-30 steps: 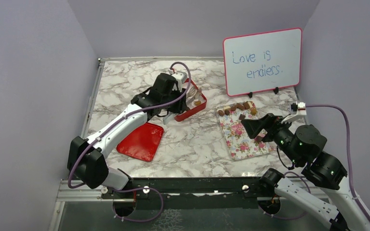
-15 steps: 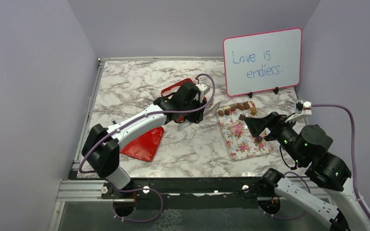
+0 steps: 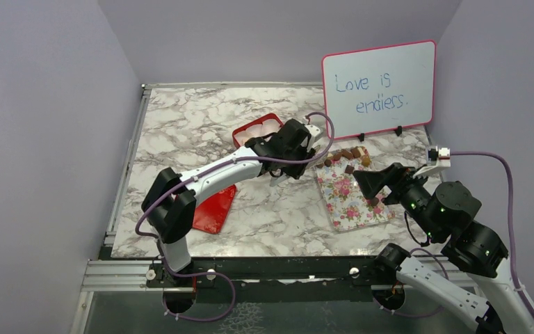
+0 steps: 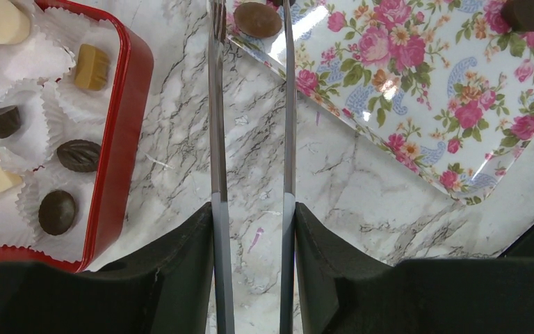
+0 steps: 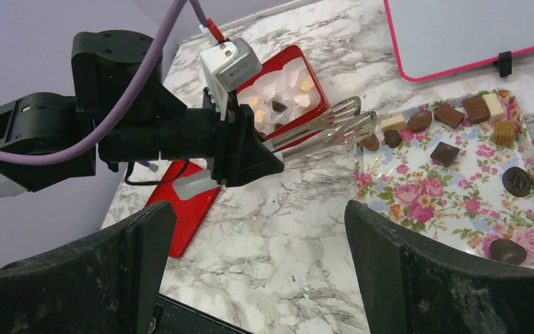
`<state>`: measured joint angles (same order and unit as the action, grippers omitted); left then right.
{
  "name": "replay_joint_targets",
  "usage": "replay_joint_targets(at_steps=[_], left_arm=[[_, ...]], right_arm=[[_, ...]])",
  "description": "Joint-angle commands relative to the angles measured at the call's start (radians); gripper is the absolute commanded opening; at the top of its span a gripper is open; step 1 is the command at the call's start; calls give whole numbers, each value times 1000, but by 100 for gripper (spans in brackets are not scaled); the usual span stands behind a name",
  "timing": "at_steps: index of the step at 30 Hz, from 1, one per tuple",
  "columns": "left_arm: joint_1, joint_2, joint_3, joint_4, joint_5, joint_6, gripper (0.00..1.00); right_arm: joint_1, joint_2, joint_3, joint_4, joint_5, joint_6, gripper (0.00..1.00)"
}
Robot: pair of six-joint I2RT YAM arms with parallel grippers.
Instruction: Pack the chocolate
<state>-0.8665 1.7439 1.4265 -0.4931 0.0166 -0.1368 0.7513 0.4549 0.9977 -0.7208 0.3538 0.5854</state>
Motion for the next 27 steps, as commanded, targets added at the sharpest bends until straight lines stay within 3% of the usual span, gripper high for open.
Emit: replay_joint_targets(at_steps=[1, 27], left_arm=[[-9, 44, 70, -20, -49, 32, 43], [-47, 134, 104, -41, -24, 30, 43]], right_arm=[[-4, -19, 24, -16, 24, -8, 97], [-4, -30, 17, -20, 39, -9, 97]])
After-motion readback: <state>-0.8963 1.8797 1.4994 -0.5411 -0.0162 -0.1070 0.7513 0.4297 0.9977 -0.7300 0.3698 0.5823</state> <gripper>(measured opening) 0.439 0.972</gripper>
